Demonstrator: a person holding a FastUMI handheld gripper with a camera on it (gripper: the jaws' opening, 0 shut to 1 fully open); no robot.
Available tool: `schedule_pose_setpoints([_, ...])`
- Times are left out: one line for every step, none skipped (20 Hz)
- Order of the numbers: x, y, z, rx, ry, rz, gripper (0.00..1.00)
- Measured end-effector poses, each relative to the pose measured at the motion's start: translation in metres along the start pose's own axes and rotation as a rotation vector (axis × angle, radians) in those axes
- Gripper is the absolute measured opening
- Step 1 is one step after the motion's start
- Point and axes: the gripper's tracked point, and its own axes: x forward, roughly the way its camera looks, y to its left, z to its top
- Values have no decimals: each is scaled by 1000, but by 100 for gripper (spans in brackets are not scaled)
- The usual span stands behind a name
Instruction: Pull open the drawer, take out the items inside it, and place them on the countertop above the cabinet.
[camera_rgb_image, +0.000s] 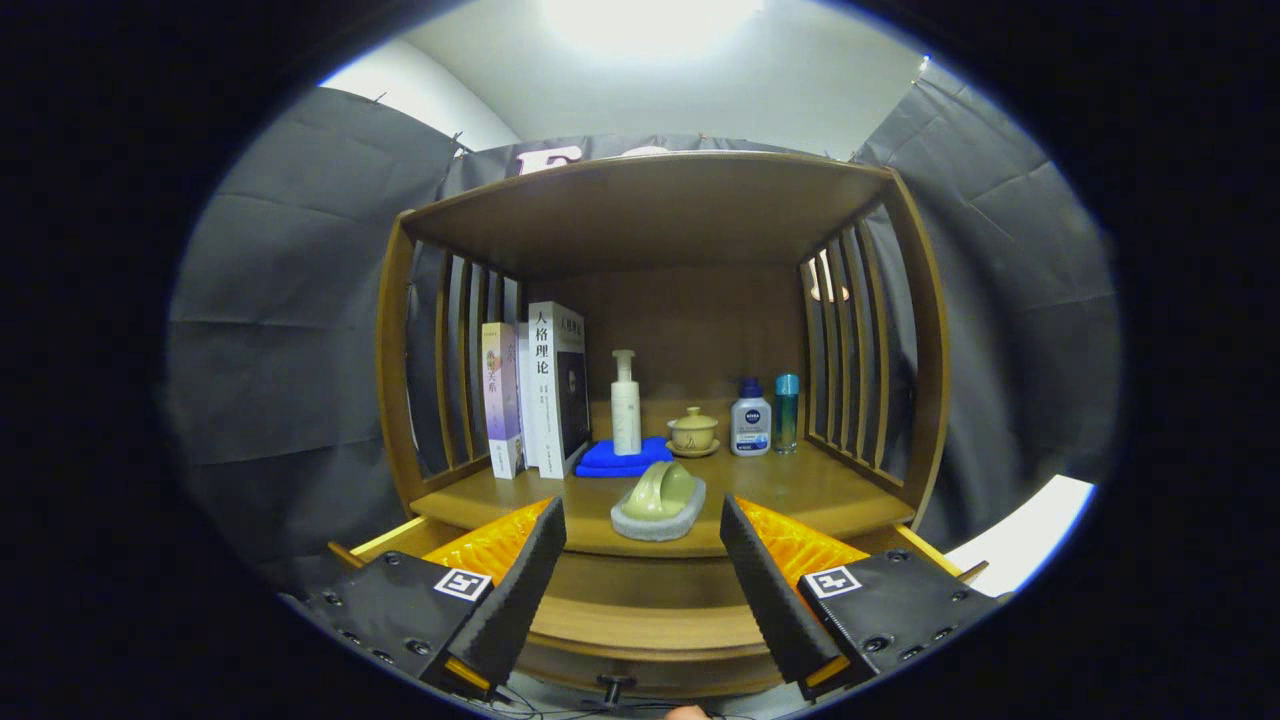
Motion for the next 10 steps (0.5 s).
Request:
schedule_pose_setpoints([-6,1,-4,-21,-8,-4,98])
schedule_pose_setpoints([-11,1,-8,-47,-15,-7,98])
schedule_pose_setpoints([-16,3,-11,-65,-23,-10,98])
schedule_pose_setpoints([-21,6,-16,-71,-28,-8,98])
schedule_pose_setpoints([-26,11,-19,-69,-32,-1,98])
schedule_pose_setpoints([-30,15,-23,-64,-35,5,98])
schedule_pose_setpoints([-34,17,-28,-63,-35,6,98])
schedule_pose_setpoints([-38,19,-33,-64,-34,4,98])
schedule_pose_setpoints([-42,21,-38,-66,-31,4,98])
schedule_pose_setpoints([-45,24,-45,-69,-28,4,98])
